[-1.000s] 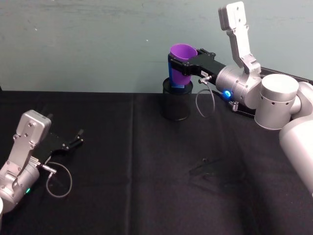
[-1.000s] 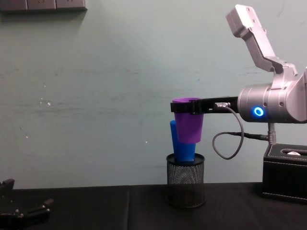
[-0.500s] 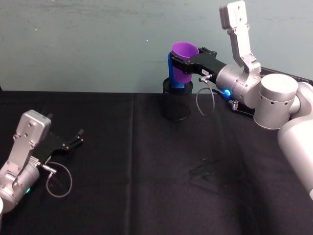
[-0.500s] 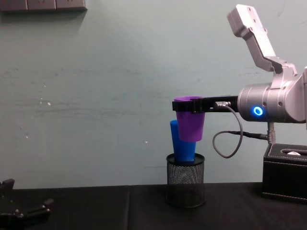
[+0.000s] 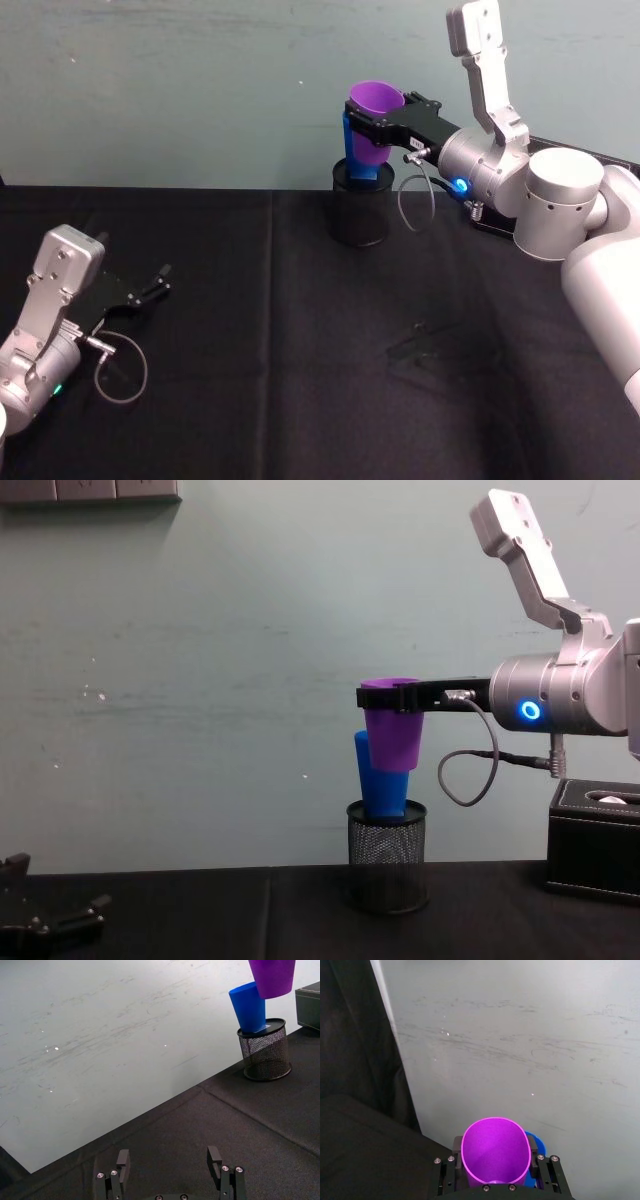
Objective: Pick up one cup with a gripper and tap it against the other cup.
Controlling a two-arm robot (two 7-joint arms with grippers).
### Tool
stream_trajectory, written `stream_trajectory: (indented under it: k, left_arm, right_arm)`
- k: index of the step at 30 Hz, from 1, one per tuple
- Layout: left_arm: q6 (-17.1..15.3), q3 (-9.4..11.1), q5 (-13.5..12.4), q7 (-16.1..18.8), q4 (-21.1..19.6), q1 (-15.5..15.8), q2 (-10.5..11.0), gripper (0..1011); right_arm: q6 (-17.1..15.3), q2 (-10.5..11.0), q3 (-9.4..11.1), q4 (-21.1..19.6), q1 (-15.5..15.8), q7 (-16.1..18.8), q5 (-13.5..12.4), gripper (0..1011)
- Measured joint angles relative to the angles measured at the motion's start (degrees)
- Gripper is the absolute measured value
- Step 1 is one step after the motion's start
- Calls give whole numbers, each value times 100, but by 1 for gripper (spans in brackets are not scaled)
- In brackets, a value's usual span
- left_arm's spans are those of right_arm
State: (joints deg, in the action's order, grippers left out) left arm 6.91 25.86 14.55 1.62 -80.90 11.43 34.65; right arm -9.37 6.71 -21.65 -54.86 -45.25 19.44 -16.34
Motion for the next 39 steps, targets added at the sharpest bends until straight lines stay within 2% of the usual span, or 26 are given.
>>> stream_trajectory:
  k: [39]
  left_arm:
    - [0,0,0,0,0,0,0,1012]
  right_arm:
    - [135,-123,122,258,-114,58,117,726]
